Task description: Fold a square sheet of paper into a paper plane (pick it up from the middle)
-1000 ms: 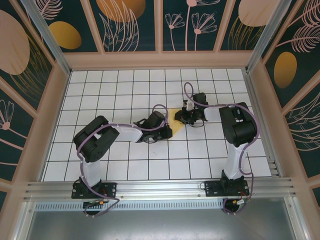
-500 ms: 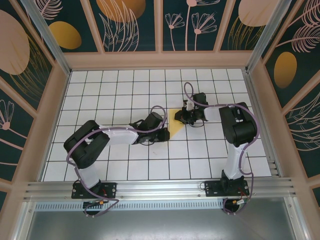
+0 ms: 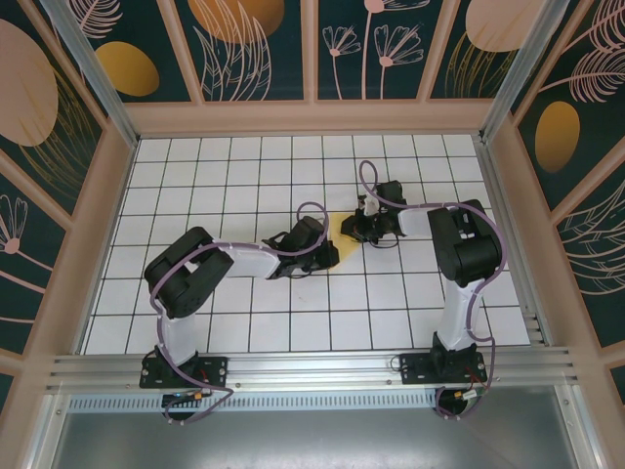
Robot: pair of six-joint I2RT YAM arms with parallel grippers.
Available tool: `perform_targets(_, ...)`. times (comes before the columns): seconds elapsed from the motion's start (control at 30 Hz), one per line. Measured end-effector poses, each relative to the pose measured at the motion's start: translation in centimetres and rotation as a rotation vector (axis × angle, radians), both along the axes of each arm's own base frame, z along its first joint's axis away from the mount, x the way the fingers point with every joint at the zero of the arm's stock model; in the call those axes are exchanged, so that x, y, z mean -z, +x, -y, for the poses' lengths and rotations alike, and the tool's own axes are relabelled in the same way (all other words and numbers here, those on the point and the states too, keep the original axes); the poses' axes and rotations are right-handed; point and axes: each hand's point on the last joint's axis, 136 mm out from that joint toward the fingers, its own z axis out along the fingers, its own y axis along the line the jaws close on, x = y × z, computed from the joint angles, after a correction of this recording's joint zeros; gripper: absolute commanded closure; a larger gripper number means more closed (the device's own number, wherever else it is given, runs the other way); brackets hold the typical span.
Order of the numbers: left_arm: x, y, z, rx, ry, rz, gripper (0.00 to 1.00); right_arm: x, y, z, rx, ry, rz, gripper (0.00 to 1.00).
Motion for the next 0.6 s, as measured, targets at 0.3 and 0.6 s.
perform_targets(0.3,0.6,0.1,-0.4,-0.022,0.019,-0.009,1.00,-0.3,0.0,0.0,0.000,-0.003,0.010,0.90)
perform_targets(0.6,0.6,0.1,-0.4,-0.026,0.006,-0.007,1.00,-1.3,-1.8,-0.4,-0.025,-0.032,0.036,0.92)
